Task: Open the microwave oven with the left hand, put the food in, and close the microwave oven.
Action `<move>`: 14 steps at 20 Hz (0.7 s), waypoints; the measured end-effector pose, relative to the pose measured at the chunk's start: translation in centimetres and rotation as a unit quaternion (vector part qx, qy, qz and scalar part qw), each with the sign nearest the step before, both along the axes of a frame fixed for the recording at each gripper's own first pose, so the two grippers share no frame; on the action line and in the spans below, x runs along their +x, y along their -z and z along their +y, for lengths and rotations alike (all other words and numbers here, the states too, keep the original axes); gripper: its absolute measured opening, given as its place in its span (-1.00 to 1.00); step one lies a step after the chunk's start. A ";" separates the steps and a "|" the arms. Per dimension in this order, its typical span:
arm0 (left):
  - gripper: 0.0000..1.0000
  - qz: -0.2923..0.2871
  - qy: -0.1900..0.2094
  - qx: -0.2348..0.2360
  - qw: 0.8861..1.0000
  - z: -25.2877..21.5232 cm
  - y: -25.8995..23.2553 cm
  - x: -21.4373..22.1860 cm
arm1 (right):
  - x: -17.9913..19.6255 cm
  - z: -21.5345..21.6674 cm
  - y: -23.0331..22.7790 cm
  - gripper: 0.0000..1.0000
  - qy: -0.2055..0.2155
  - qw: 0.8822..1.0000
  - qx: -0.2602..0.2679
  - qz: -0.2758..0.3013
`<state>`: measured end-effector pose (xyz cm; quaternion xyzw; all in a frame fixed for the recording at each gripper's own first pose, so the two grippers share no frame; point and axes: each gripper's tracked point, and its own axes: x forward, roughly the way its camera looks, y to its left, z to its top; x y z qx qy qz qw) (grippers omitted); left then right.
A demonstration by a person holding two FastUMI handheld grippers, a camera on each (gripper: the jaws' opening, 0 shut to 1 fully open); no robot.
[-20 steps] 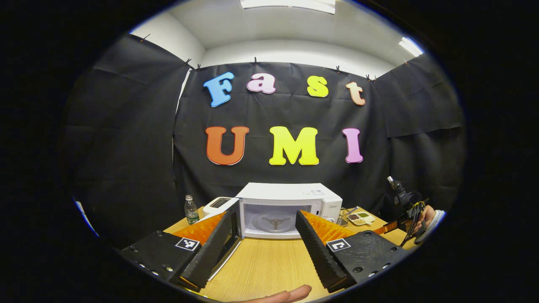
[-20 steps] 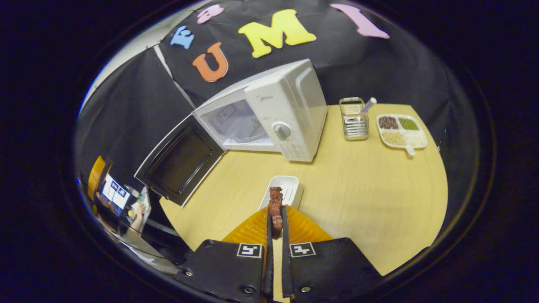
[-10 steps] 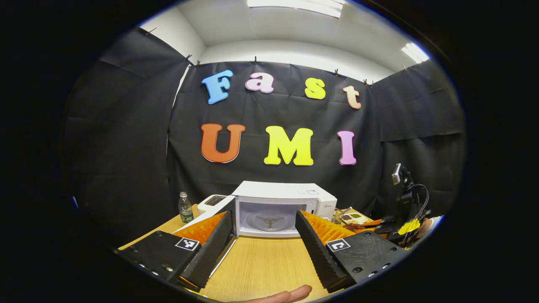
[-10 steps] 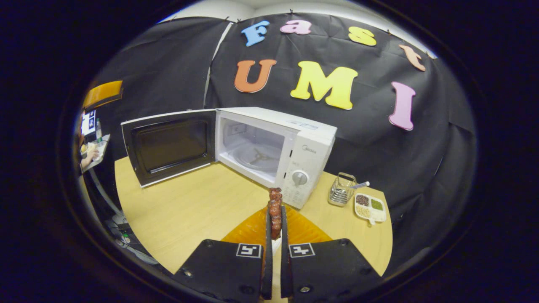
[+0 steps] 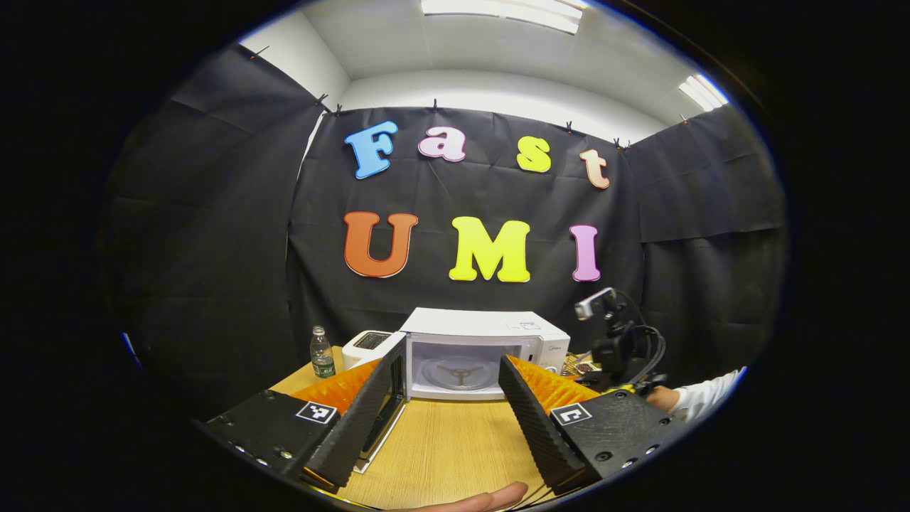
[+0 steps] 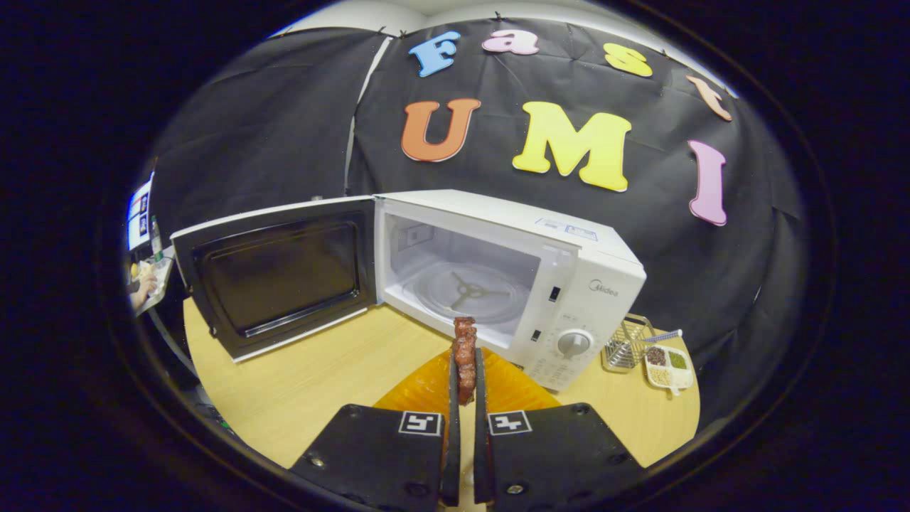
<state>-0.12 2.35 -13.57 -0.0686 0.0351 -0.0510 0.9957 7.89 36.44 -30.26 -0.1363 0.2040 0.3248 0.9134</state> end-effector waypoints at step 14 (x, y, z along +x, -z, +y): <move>0.87 -0.020 0.015 0.013 1.000 -0.4 -1.0 -2.1 | 13.3 13.5 6.1 -0.78 0.228 0.965 0.124 0.035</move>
